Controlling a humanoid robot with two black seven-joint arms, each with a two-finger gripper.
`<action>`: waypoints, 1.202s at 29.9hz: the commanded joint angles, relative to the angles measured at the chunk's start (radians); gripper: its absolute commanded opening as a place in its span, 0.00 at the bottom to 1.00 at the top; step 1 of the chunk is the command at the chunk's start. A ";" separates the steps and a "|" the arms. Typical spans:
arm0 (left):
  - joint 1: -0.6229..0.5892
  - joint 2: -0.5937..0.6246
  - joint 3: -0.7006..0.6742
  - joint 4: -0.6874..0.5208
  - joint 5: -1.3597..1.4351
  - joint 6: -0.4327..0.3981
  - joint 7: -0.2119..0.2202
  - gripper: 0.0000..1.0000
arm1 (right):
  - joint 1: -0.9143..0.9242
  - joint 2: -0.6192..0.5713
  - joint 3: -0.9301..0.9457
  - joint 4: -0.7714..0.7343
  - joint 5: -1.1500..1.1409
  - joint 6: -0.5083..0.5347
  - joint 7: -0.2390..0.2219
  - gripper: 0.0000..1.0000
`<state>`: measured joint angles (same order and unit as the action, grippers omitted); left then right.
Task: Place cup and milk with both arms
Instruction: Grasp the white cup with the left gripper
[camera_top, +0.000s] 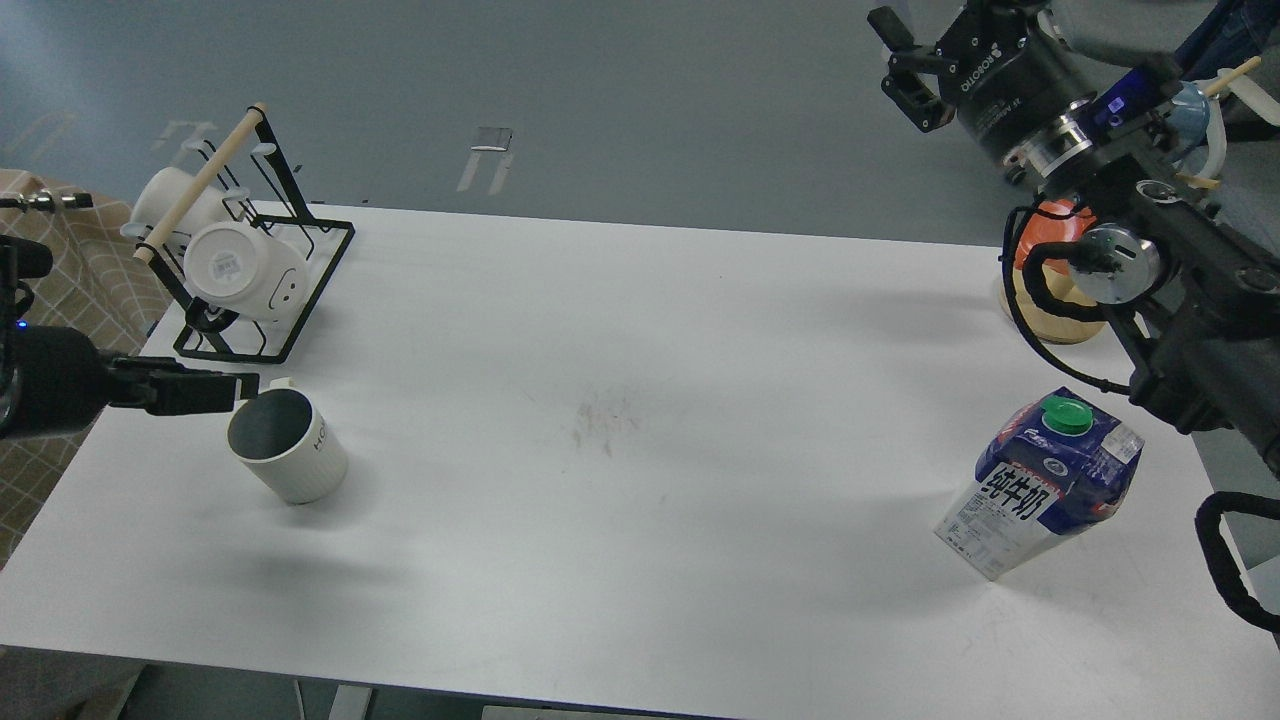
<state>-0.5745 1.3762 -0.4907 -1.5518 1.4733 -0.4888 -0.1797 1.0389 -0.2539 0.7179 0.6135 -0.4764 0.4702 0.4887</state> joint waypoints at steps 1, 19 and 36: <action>0.001 -0.045 0.004 0.045 -0.001 0.000 0.008 0.99 | -0.002 0.005 0.000 0.000 -0.001 -0.005 0.000 1.00; 0.007 -0.184 0.015 0.183 0.009 0.000 0.016 0.99 | -0.010 0.001 0.000 -0.001 -0.002 -0.018 0.000 1.00; 0.008 -0.258 0.030 0.282 0.076 0.000 0.002 0.99 | -0.030 -0.001 0.000 0.000 -0.002 -0.018 0.000 1.00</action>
<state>-0.5662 1.1215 -0.4602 -1.2811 1.5478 -0.4886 -0.1747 1.0134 -0.2548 0.7179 0.6135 -0.4781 0.4524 0.4887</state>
